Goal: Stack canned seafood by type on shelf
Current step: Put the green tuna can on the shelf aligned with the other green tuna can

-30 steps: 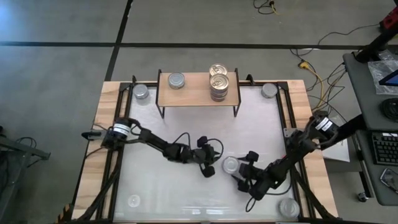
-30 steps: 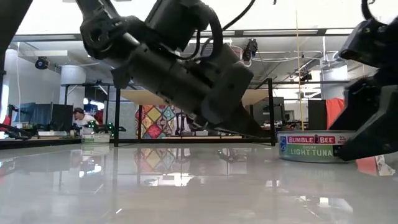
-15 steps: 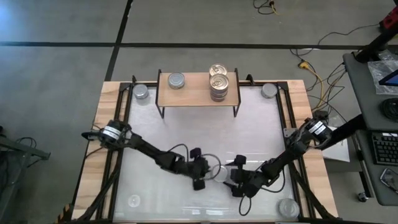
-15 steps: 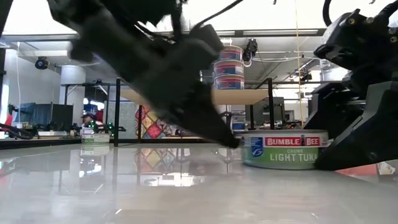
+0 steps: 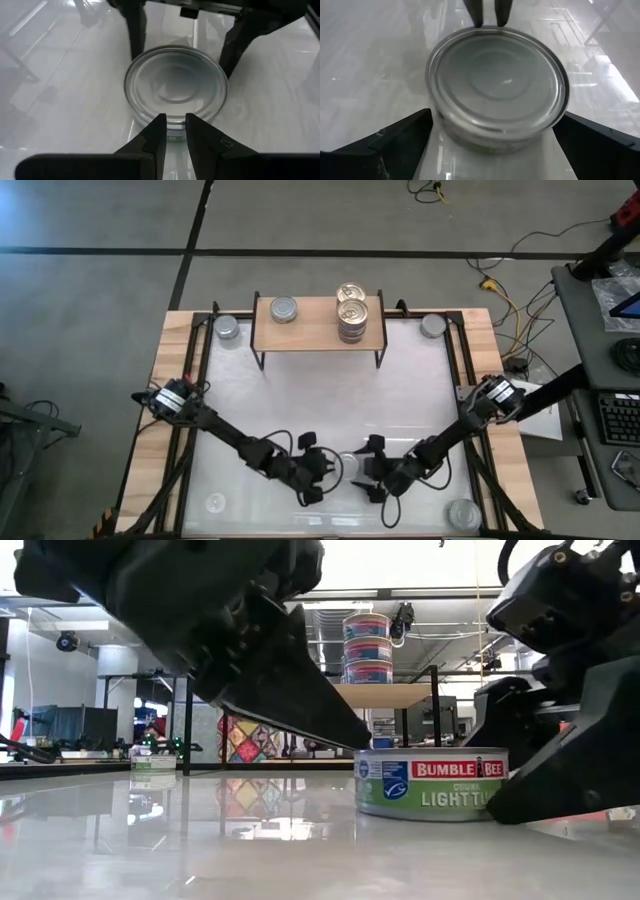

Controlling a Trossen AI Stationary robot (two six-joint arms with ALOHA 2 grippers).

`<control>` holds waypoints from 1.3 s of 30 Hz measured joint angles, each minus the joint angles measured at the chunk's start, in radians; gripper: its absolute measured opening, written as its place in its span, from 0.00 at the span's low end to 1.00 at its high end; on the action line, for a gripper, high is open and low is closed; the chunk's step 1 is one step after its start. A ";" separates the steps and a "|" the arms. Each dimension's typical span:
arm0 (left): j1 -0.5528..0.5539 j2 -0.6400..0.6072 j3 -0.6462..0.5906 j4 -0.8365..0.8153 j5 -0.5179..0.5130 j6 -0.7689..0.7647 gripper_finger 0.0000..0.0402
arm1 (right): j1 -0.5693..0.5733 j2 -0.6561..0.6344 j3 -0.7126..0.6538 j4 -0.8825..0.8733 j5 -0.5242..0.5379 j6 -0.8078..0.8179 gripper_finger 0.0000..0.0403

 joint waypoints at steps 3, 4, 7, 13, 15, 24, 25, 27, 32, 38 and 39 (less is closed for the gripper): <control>-0.002 0.003 0.000 0.004 -0.001 0.000 0.14 | -0.010 0.014 0.022 0.000 -0.002 -0.019 0.99; -0.001 0.003 0.000 0.004 -0.001 0.003 0.14 | -0.013 0.014 0.027 -0.002 -0.002 -0.025 0.99; -0.005 0.002 0.000 0.002 0.001 0.029 0.14 | -0.017 0.014 0.035 -0.003 -0.002 -0.052 0.99; -0.006 -0.010 0.000 0.000 0.001 0.041 0.14 | -0.025 0.014 0.036 0.000 0.003 -0.043 0.99; -0.006 -0.010 0.000 -0.003 0.001 0.040 0.14 | -0.026 0.015 0.036 0.000 0.004 -0.039 0.99; 0.002 0.006 0.000 0.001 0.000 0.023 0.14 | -0.026 0.015 0.047 0.007 0.000 -0.055 0.99; 0.002 0.009 0.000 0.007 -0.002 0.022 0.14 | -0.026 0.015 0.050 0.005 -0.001 -0.058 0.99; 0.002 0.013 0.000 0.014 -0.002 0.023 0.14 | -0.029 0.015 0.054 0.003 -0.015 -0.064 0.99; 0.002 -0.002 0.000 -0.004 0.007 0.038 0.16 | -0.037 0.015 0.057 -0.005 -0.022 -0.055 0.99; -0.001 -0.082 -0.001 -0.083 0.009 0.037 0.34 | -0.039 0.015 0.058 -0.007 -0.024 -0.054 0.99; -0.003 -0.089 -0.001 -0.095 0.009 0.036 0.39 | -0.039 0.015 0.058 -0.007 -0.023 -0.054 0.99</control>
